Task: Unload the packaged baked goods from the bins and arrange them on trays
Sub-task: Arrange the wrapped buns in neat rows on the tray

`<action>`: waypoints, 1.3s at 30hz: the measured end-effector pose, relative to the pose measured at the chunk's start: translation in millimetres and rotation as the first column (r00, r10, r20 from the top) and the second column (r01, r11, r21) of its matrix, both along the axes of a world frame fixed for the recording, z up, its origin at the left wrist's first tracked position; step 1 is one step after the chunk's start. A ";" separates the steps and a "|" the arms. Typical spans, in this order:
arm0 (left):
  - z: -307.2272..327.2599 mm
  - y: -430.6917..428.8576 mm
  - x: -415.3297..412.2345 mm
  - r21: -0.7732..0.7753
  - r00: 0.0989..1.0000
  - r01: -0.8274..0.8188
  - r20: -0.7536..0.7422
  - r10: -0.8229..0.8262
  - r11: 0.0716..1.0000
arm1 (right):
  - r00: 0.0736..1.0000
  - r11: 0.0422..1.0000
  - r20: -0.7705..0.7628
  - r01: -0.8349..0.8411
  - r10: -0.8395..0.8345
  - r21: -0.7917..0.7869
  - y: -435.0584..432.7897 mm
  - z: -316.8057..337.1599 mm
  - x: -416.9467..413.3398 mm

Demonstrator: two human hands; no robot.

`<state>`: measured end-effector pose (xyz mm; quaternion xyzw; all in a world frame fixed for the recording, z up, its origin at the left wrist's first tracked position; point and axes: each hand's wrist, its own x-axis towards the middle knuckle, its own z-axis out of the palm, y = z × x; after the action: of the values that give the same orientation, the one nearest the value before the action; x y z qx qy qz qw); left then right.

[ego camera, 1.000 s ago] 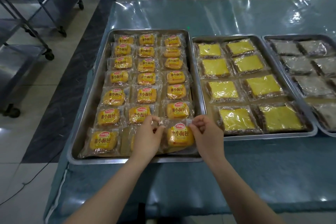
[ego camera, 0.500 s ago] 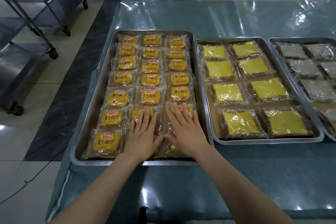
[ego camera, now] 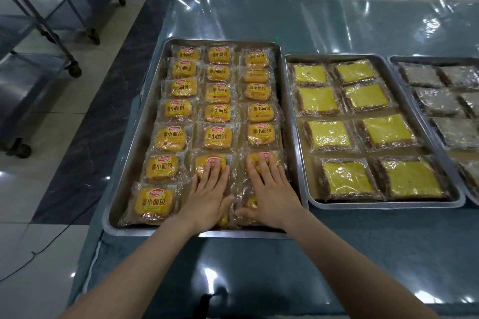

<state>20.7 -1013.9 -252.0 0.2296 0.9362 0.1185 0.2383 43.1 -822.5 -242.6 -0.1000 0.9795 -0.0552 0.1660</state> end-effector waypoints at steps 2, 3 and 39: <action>1.3 -2.1 0.8 -0.003 1.000 -0.011 -0.029 0.011 1.000 | 1.000 1.000 -0.024 0.012 -0.013 -0.028 2.0 0.3 1.8; 1.4 -3.6 0.9 -0.015 0.999 -0.014 -0.049 0.013 1.000 | 0.999 0.999 -0.036 0.024 -0.025 -0.036 3.1 0.2 2.5; 44.7 -53.2 18.2 0.504 0.501 -0.857 0.765 0.405 0.108 | 0.893 0.065 0.437 0.445 -0.103 -0.893 -31.2 57.5 -11.0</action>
<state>38.9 -1067.1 -207.3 -0.1620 0.6527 0.7085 0.2140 32.0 -853.6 -185.1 0.0131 0.6646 -0.7273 0.1706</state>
